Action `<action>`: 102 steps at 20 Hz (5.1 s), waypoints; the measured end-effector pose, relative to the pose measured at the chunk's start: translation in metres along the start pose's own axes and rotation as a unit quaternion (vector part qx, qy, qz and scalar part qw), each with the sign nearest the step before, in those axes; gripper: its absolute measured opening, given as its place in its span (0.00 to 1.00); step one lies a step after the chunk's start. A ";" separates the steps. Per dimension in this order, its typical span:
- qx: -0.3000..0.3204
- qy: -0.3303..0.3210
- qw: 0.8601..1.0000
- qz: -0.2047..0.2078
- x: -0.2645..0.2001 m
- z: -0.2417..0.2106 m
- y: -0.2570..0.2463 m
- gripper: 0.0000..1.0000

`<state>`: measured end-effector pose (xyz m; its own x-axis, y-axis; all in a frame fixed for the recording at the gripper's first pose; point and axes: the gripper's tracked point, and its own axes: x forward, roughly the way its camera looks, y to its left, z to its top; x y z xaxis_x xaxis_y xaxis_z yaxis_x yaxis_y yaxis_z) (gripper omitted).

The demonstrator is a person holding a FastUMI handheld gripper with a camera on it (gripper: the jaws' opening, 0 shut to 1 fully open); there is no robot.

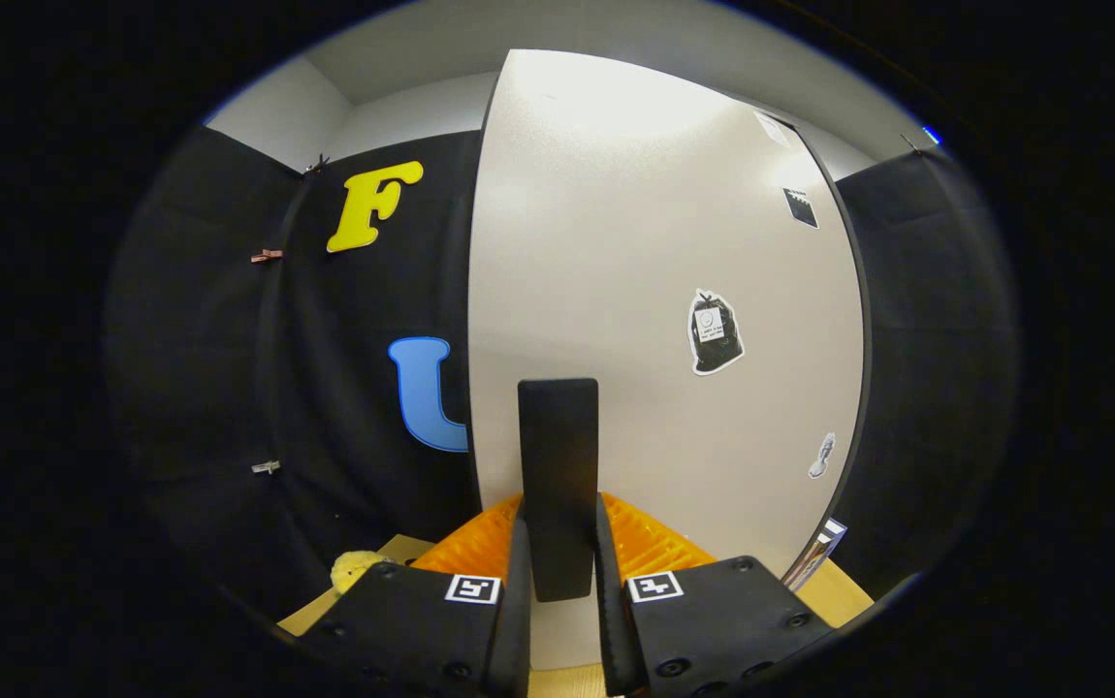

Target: Open the shoe cabinet door, grab the shoes and put them into the shoe cabinet, then close the shoe cabinet door.

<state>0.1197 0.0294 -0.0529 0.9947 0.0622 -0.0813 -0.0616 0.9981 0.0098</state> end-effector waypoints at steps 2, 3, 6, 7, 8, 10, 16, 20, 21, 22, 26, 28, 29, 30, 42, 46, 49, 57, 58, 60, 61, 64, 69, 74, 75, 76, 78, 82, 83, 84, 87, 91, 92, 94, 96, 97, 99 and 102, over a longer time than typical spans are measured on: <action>0.003 0.003 1.000 0.010 -0.010 0.000 -0.003 0.33; 0.003 0.006 1.000 0.016 -0.016 0.000 -0.004 0.33; 0.004 0.008 0.999 0.032 -0.033 0.000 -0.010 0.33; 0.005 0.009 0.999 0.037 -0.038 0.000 -0.011 0.33; 0.006 0.010 0.999 0.042 -0.043 0.000 -0.013 0.33; 0.007 0.013 0.999 0.051 -0.051 0.000 -0.017 0.33; 0.007 0.019 0.997 0.072 -0.073 0.001 -0.031 0.33; 0.008 0.021 0.996 0.081 -0.094 -0.001 -0.044 0.33; 0.008 0.021 0.996 0.082 -0.098 0.000 -0.047 0.33; 0.008 0.021 0.996 0.084 -0.102 0.000 -0.051 0.33; 0.011 0.025 0.996 0.088 -0.117 0.000 -0.066 0.33; 0.009 0.025 0.996 0.087 -0.123 0.000 -0.073 0.32; 0.009 0.025 0.996 0.088 -0.126 0.000 -0.076 0.32; 0.010 0.025 0.996 0.087 -0.128 0.000 -0.079 0.33; 0.007 0.016 0.998 0.056 -0.161 0.003 -0.141 0.32; 0.016 0.017 0.999 0.038 -0.173 0.002 -0.168 0.32; 0.005 0.017 1.000 0.007 -0.180 0.002 -0.190 0.32; 0.000 -0.004 0.997 -0.077 -0.236 0.020 -0.256 0.32; 0.001 -0.005 0.996 -0.084 -0.241 0.021 -0.262 0.32; 0.001 -0.001 0.996 -0.094 -0.249 0.017 -0.269 0.32; 0.002 0.002 0.995 -0.095 -0.252 0.016 -0.269 0.32; 0.010 0.016 0.997 -0.078 -0.252 0.003 -0.252 0.32; 0.025 0.082 0.996 -0.012 -0.245 -0.069 -0.195 0.32; 0.020 0.186 0.982 0.038 -0.230 -0.183 -0.137 0.32; 0.018 0.207 0.977 0.046 -0.229 -0.208 -0.128 0.32; 0.020 0.225 0.973 0.050 -0.227 -0.231 -0.122 0.32; 0.027 0.259 0.964 0.053 -0.219 -0.271 -0.111 0.32; 0.021 0.313 0.948 0.044 -0.207 -0.350 -0.099 0.32; 0.020 0.327 0.944 0.042 -0.200 -0.371 -0.094 0.32; 0.022 0.341 0.939 0.038 -0.196 -0.387 -0.091 0.32; 0.031 0.370 0.928 0.024 -0.182 -0.429 -0.085 0.32; 0.026 0.398 0.917 0.004 -0.171 -0.471 -0.083 0.32; 0.028 0.403 0.915 -0.001 -0.170 -0.479 -0.084 0.32; 0.033 0.403 0.915 -0.009 -0.163 -0.486 -0.086 0.32; 0.030 0.392 0.919 -0.016 -0.155 -0.487 -0.087 0.30; 0.032 0.388 0.921 -0.018 -0.151 -0.486 -0.088 0.30; 0.033 0.385 0.922 -0.023 -0.144 -0.487 -0.087 0.30; 0.029 0.377 0.925 -0.028 -0.136 -0.487 -0.086 0.28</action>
<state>-0.0497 -0.0626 -0.5277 0.6543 0.0175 -0.7560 0.0155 0.9992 0.0365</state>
